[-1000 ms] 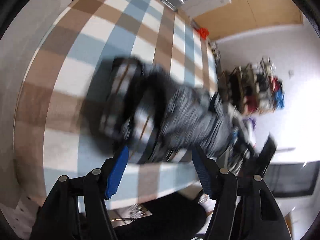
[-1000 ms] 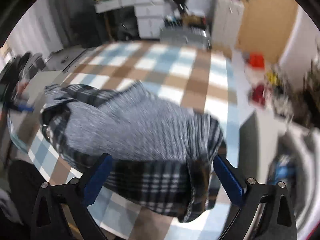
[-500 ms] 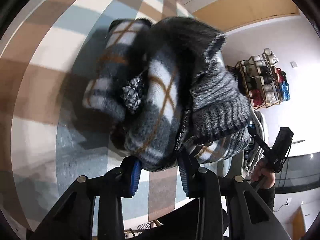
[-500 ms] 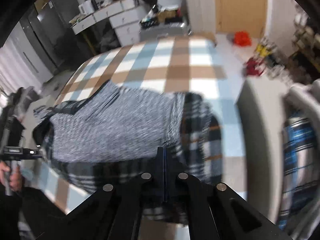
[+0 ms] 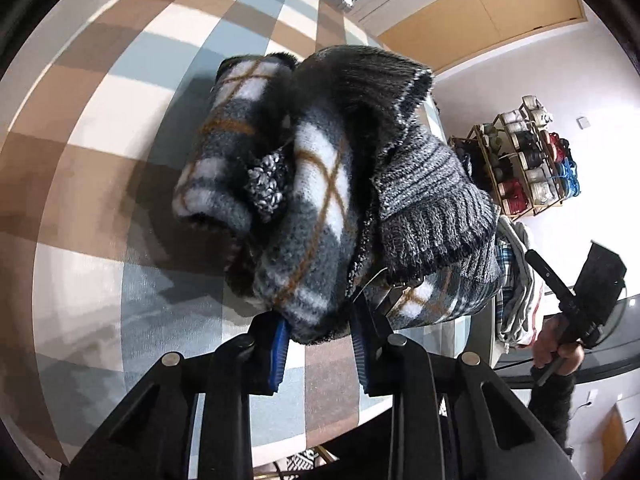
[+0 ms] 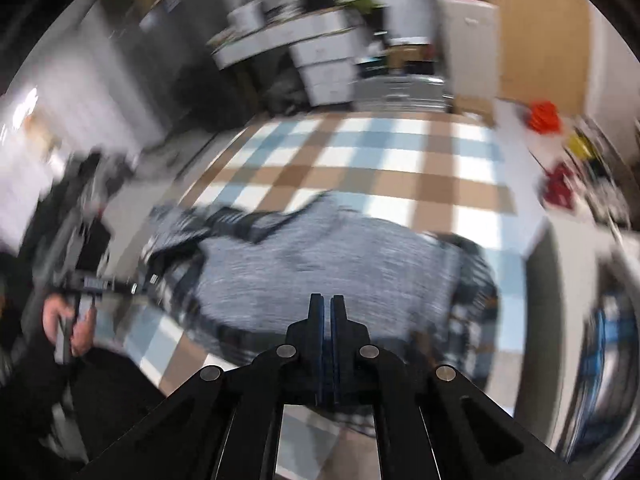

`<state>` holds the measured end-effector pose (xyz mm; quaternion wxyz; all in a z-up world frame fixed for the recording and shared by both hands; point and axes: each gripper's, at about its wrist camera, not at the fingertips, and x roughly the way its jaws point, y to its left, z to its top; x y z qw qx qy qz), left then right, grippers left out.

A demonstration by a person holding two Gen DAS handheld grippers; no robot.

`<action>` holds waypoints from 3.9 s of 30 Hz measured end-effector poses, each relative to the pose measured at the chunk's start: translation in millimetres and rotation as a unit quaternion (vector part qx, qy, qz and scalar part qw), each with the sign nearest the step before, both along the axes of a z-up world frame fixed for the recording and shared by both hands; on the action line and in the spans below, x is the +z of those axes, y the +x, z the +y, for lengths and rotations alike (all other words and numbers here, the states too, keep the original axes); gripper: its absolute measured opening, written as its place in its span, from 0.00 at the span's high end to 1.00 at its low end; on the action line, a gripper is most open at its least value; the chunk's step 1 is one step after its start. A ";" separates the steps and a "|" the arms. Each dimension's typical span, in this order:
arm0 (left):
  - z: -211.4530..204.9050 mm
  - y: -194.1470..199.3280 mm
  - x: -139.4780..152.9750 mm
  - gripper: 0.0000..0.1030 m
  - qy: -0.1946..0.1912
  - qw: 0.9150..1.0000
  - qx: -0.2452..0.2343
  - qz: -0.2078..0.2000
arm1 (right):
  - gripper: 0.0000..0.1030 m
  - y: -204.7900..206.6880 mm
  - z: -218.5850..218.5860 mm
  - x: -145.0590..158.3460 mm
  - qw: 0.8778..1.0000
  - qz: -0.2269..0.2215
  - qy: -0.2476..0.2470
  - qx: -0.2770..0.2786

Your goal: Fold large clothes

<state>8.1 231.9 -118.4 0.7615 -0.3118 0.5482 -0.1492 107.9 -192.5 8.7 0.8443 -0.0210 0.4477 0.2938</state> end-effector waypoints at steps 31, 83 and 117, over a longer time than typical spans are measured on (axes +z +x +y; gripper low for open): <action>8.8 -11.0 -8.8 0.79 -0.039 0.998 0.007 -0.052 | 0.86 41.1 154.8 -56.5 0.965 0.031 -0.191 0.177; -79.2 14.3 3.8 0.68 0.196 0.974 -0.083 -0.078 | 0.97 15.1 101.3 -9.3 0.983 -0.141 -0.119 -0.015; -69.7 -25.4 -12.3 0.35 0.136 0.989 0.018 -0.046 | 0.97 19.0 95.5 12.6 0.978 -0.161 -0.123 -0.048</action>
